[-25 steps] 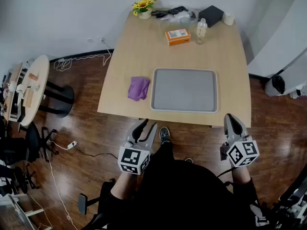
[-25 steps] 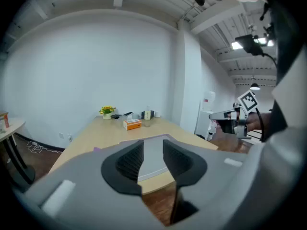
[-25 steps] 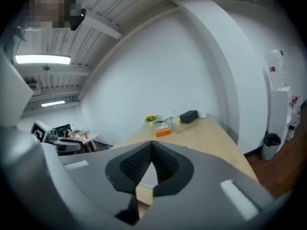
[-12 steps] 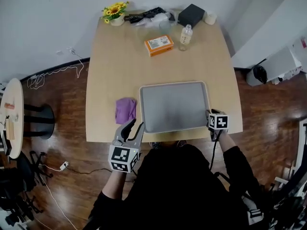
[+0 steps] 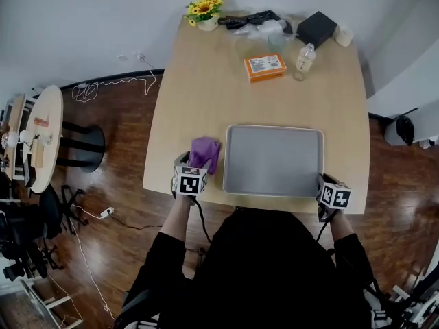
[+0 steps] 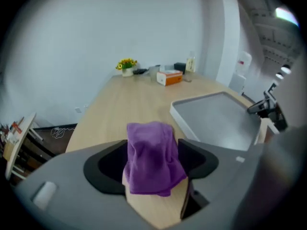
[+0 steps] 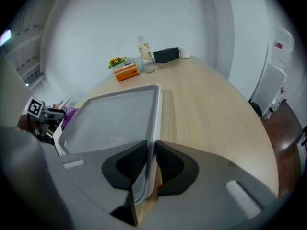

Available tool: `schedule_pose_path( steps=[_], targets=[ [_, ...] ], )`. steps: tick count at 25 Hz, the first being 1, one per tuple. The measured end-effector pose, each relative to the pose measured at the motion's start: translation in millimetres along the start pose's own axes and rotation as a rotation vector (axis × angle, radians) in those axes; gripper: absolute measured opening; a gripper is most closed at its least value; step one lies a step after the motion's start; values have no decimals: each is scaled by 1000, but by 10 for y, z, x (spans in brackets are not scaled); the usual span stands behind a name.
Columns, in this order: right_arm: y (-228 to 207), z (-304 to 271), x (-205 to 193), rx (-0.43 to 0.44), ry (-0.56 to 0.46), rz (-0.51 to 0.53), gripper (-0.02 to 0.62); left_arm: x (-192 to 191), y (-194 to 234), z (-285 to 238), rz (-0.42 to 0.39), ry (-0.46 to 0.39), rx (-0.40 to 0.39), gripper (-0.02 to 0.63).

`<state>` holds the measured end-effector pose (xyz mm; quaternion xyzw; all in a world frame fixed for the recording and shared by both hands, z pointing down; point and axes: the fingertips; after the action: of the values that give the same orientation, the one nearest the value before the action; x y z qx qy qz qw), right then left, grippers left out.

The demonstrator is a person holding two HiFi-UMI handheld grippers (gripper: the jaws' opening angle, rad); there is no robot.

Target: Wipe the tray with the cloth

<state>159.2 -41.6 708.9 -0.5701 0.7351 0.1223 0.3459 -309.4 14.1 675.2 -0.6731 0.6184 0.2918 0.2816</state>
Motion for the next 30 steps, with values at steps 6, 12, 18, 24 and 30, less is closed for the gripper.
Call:
schedule_pose_path(
  steps=[6, 12, 18, 24, 30],
  targets=[
    [72, -30, 40, 21, -14, 13, 64, -277, 18, -502, -147, 178, 4, 166],
    [67, -8, 49, 26, -32, 4, 66, 524, -327, -383, -152, 58, -91, 80],
    [125, -12, 13, 37, -42, -18, 67, 682, -903, -939, -411, 186, -226, 87],
    [151, -3, 43, 51, -58, -28, 67, 733, -1400, -1145, -537, 222, -302, 87],
    [137, 4, 45, 78, -70, -28, 71, 1075, -2933, -1435, -797, 153, -526, 87]
  ],
)
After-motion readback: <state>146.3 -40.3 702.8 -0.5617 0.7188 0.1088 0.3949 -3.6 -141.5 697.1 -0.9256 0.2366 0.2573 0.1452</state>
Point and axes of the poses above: the fingertips, and each gripper's own axes: z backward along the fingers, y to its left, x out of its top, and after that the axes turned 11 degrees about -y, right-handed
